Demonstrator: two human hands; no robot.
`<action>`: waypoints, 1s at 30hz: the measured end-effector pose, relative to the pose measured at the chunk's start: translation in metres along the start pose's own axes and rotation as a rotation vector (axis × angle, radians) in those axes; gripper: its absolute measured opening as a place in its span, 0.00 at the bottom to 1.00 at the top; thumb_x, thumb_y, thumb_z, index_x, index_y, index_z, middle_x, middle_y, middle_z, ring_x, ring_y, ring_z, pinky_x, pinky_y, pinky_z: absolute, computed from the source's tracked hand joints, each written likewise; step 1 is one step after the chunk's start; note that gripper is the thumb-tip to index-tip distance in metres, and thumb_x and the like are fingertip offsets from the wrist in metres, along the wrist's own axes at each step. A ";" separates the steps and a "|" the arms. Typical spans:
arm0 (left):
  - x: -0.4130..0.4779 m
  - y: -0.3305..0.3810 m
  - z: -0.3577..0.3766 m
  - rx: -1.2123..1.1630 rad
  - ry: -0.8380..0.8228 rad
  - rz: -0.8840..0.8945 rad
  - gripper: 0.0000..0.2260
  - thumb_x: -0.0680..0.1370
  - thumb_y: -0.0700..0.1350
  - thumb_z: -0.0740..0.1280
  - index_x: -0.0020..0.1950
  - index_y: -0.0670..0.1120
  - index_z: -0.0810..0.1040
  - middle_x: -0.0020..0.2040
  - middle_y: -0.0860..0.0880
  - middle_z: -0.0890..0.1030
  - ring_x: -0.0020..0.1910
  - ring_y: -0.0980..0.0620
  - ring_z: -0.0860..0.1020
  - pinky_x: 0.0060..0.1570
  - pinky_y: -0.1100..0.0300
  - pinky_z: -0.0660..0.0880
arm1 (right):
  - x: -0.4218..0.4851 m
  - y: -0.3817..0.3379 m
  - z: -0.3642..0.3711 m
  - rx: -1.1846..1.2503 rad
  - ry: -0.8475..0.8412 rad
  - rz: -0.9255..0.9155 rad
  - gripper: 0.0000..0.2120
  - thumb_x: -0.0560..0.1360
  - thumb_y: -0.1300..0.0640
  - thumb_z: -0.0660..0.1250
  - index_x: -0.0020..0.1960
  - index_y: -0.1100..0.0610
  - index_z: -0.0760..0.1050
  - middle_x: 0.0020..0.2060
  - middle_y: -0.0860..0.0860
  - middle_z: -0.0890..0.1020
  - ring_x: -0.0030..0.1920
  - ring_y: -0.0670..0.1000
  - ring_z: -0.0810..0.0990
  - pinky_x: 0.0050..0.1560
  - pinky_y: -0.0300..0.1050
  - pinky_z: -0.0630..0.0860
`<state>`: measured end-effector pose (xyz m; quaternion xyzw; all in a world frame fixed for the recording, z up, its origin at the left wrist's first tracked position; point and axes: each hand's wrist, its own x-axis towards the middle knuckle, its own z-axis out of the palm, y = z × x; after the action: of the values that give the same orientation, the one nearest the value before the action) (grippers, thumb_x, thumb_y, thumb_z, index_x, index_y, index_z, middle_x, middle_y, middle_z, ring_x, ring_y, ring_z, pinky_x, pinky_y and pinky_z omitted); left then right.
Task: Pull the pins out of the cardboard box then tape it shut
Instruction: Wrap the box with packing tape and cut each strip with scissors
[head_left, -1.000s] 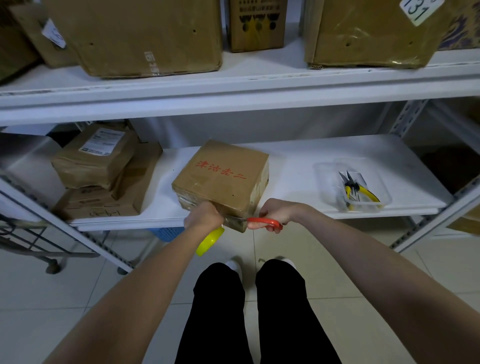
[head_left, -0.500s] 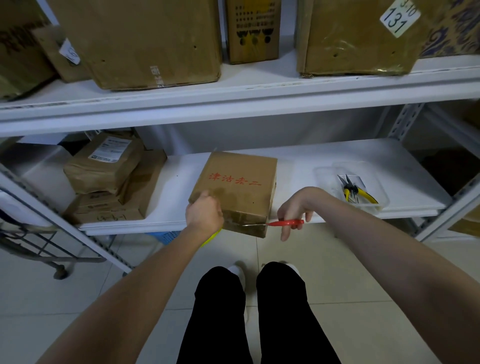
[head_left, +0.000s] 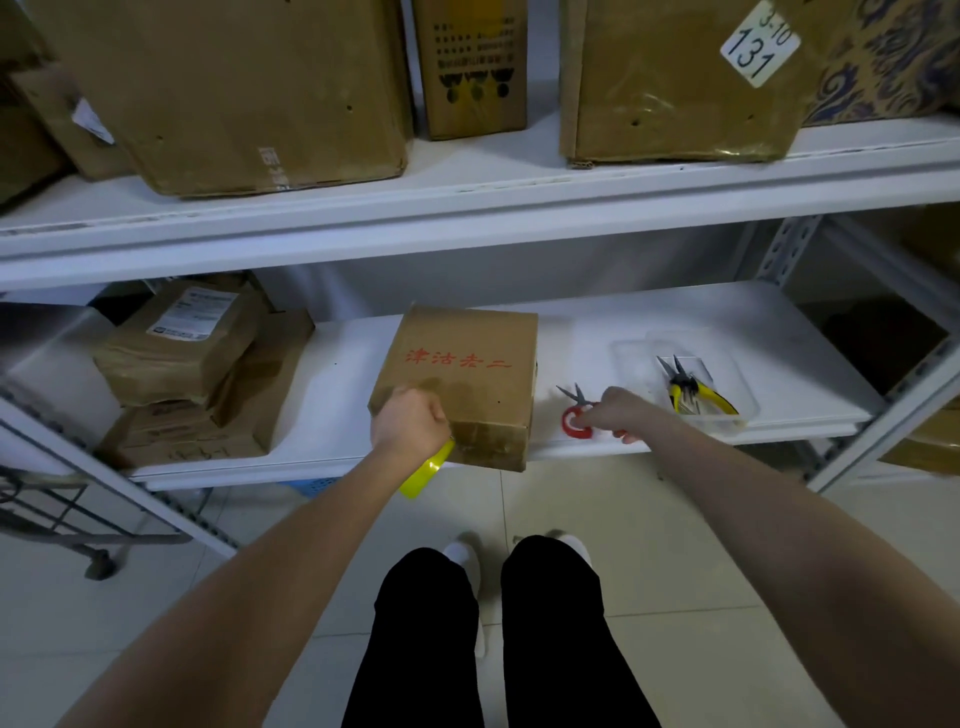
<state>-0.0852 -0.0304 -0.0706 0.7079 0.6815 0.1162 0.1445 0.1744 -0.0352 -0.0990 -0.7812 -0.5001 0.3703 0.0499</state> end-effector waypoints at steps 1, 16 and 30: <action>0.001 -0.001 -0.001 -0.022 -0.005 -0.002 0.06 0.74 0.42 0.65 0.39 0.48 0.80 0.51 0.48 0.78 0.48 0.45 0.78 0.45 0.59 0.74 | 0.004 -0.005 0.010 0.039 0.026 -0.039 0.11 0.76 0.51 0.66 0.48 0.60 0.75 0.38 0.54 0.73 0.36 0.52 0.73 0.38 0.41 0.70; -0.005 -0.005 -0.009 -0.220 0.052 -0.028 0.05 0.74 0.48 0.70 0.39 0.49 0.78 0.43 0.49 0.81 0.46 0.47 0.77 0.43 0.62 0.69 | -0.021 -0.054 0.068 -0.573 0.507 -0.837 0.24 0.73 0.49 0.68 0.68 0.51 0.68 0.65 0.50 0.74 0.65 0.53 0.71 0.68 0.49 0.62; -0.011 -0.038 -0.037 -0.492 -0.050 -0.081 0.11 0.71 0.40 0.72 0.31 0.51 0.78 0.35 0.53 0.78 0.44 0.51 0.77 0.49 0.58 0.73 | -0.022 -0.057 0.036 -0.702 0.460 -0.712 0.27 0.73 0.65 0.66 0.69 0.52 0.63 0.69 0.50 0.70 0.68 0.52 0.68 0.70 0.45 0.62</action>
<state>-0.1346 -0.0382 -0.0497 0.6263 0.6567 0.2552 0.3336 0.1046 -0.0352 -0.0880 -0.5941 -0.8033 -0.0390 0.0166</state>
